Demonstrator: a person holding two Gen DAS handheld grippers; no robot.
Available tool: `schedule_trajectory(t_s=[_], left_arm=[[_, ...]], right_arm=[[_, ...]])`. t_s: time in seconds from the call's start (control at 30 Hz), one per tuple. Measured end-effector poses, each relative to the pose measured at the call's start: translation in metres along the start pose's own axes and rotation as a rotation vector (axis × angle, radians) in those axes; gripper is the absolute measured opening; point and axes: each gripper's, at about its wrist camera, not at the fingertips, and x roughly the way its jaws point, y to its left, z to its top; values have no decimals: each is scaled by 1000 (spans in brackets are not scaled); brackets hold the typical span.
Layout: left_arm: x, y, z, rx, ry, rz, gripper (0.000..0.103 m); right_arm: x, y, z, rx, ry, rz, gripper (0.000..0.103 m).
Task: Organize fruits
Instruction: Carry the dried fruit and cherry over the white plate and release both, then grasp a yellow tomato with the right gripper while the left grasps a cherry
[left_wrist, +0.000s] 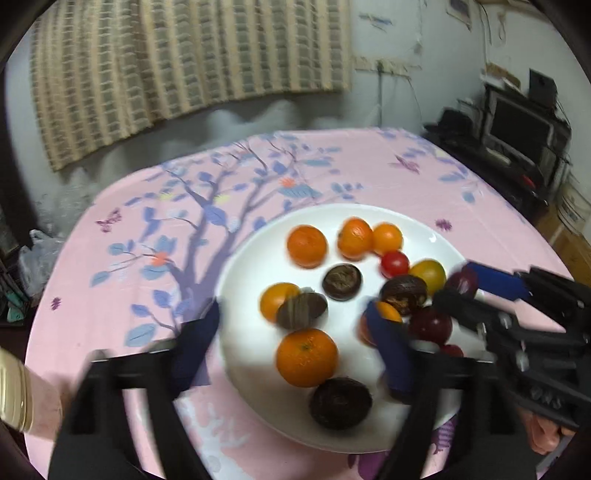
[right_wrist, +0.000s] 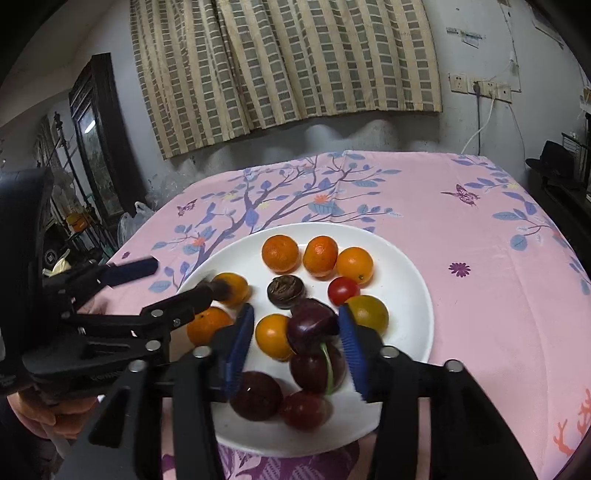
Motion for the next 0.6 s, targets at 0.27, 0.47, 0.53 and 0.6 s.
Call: schedule_trajectory(t_s=[0.27,0.47,0.53,0.6], left_arm=[[-48,-1,-23,28,-41,53,92],[-78,6,-65,-1,-37,55,98],[-82,15,-82,-40,-39,59,98],[-81,31,-99,-108,-10,56,98]], right_arm=[[-39,25,-12,-59,-15,40,57],[-59,44,-53,-112,38,93,61],[-59,49,-67,-127,84,106,61],[-60,53,-79,-147,123,115,61]])
